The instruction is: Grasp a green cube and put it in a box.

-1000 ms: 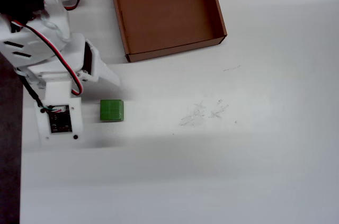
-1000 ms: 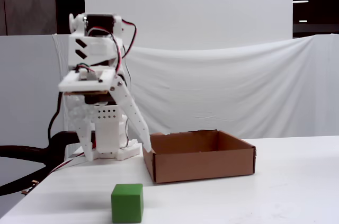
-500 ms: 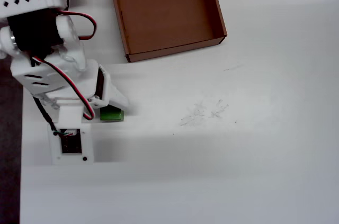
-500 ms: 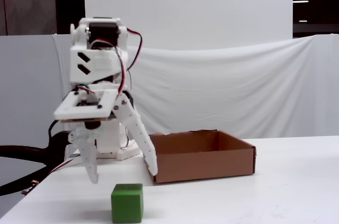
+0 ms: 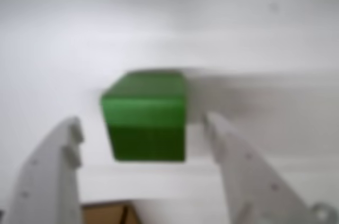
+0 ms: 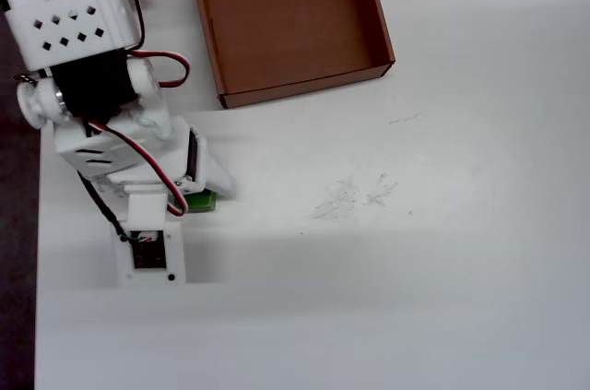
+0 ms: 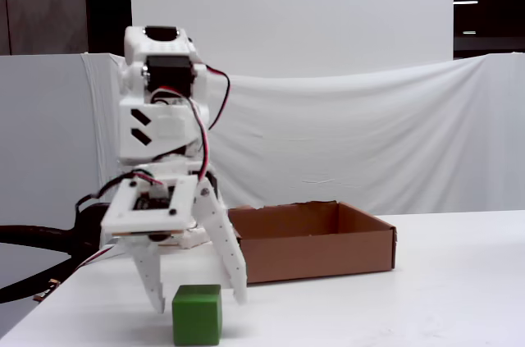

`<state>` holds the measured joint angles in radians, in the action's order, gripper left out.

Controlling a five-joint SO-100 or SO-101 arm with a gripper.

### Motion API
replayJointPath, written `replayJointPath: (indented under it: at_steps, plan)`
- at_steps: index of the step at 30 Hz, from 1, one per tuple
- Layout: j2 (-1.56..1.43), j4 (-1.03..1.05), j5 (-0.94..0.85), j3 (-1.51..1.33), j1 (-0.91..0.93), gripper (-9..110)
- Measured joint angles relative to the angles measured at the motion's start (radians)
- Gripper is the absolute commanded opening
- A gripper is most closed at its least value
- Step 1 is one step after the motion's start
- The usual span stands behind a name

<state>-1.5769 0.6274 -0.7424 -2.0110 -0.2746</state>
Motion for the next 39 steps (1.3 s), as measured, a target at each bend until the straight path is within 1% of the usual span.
replayJointPath:
  at_steps: [15,33,39]
  plan:
    - [0.032,-0.023,0.040,0.026,-0.015,18]
    - [0.040,-0.023,0.044,0.026,-0.021,15]
    - [0.028,0.060,0.044,0.043,-0.021,13]
